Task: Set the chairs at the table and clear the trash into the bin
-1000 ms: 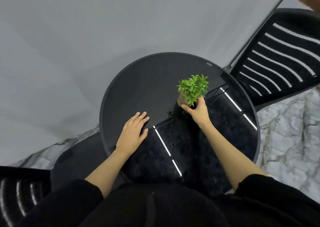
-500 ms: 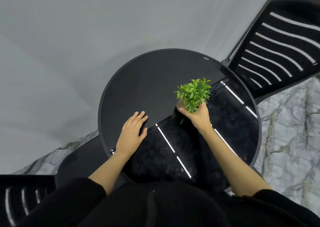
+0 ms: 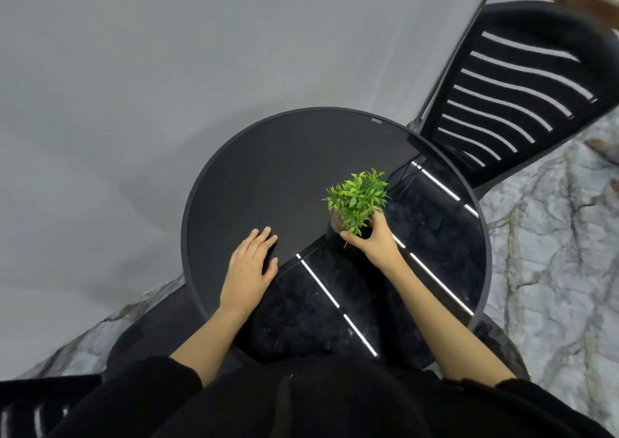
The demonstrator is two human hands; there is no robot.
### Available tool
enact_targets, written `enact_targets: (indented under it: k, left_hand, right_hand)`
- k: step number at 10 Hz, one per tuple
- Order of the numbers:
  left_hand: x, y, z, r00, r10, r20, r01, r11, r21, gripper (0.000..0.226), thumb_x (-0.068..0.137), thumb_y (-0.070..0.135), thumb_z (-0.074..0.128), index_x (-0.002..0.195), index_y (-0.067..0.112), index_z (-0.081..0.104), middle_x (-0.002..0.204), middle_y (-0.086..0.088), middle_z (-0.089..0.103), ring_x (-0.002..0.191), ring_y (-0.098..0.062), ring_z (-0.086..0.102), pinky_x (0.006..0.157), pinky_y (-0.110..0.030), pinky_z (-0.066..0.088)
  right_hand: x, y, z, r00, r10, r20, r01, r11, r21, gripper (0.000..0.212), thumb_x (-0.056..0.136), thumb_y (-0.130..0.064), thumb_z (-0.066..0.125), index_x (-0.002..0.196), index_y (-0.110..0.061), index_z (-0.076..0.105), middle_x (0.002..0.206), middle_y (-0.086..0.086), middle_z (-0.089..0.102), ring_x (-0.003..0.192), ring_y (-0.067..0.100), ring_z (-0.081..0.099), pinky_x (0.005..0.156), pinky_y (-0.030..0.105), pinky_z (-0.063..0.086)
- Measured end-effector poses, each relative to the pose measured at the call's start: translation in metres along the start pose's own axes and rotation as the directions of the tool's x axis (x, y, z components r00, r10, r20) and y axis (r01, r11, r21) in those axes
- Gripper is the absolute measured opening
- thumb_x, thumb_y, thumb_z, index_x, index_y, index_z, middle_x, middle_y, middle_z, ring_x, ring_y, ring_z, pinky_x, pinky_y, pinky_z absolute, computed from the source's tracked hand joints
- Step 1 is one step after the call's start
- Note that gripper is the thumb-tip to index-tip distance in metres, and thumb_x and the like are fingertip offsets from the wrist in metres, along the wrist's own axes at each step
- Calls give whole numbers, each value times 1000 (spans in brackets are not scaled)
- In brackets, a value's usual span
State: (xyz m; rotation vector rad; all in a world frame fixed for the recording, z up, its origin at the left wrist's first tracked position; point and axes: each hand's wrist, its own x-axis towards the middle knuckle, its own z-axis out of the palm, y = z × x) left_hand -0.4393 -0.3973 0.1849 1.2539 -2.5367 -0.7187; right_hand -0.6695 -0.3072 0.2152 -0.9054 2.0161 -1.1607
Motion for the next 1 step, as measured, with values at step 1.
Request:
enact_targets:
  k: [1]
  left_hand:
    - [-2, -3, 1, 1000, 1, -15, -1, 1000, -11, 44, 96, 26, 47, 139, 20, 44, 152, 5, 36, 145, -14, 24, 117, -35, 22]
  right_hand:
    - [-12, 8, -10, 1000, -1, -19, 2, 999, 42, 78, 75, -9, 74, 139, -13, 30, 132, -10, 37, 125, 6, 35, 112, 28, 27]
